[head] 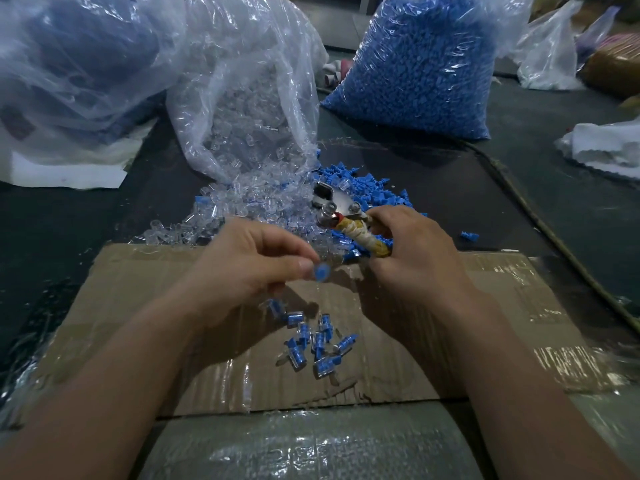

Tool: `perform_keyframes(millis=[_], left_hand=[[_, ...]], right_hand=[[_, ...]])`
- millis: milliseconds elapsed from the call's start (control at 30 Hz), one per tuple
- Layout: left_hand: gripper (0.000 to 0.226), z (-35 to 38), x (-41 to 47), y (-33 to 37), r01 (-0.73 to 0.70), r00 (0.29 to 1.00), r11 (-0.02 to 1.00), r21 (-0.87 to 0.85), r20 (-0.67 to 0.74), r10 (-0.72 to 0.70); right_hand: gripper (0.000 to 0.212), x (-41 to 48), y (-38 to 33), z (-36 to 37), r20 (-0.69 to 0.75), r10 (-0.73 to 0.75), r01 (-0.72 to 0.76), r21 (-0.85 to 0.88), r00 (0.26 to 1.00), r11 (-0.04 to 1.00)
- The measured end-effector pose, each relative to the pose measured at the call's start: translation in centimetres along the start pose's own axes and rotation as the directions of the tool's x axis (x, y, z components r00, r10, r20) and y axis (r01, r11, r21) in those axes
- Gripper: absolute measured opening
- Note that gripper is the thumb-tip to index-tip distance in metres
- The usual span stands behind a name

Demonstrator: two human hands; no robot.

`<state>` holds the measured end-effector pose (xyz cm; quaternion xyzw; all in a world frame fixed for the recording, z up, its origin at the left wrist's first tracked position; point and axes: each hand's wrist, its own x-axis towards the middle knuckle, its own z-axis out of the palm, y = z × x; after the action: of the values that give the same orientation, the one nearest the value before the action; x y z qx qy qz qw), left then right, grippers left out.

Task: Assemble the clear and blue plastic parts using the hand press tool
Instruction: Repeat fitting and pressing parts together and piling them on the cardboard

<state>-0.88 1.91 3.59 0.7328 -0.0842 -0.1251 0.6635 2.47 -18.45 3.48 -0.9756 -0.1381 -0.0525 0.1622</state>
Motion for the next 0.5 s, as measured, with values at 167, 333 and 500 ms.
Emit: perform_keyframes(millis=[167, 333, 500], left_hand=[[0.018, 0.0, 0.3, -0.4, -0.019, 0.987, 0.989, 0.146, 0.158, -0.004], [0.025, 0.2, -0.1, -0.2, -0.076, 0.965, 0.985, 0.157, 0.26, 0.033], [0.007, -0.2, 0.8, -1.2, -0.061, 0.927, 0.993, 0.101, -0.363, 0.094]], right_hand=[[0.04, -0.2, -0.2, 0.0, 0.0, -0.016, 0.016, -0.006, 1.0, 1.0], [0.042, -0.3, -0.4, 0.1, 0.042, -0.043, 0.045, -0.045, 0.998, 0.998], [0.038, -0.4, -0.8, -0.2, 0.076, -0.06, 0.062, -0.022, 0.995, 0.998]])
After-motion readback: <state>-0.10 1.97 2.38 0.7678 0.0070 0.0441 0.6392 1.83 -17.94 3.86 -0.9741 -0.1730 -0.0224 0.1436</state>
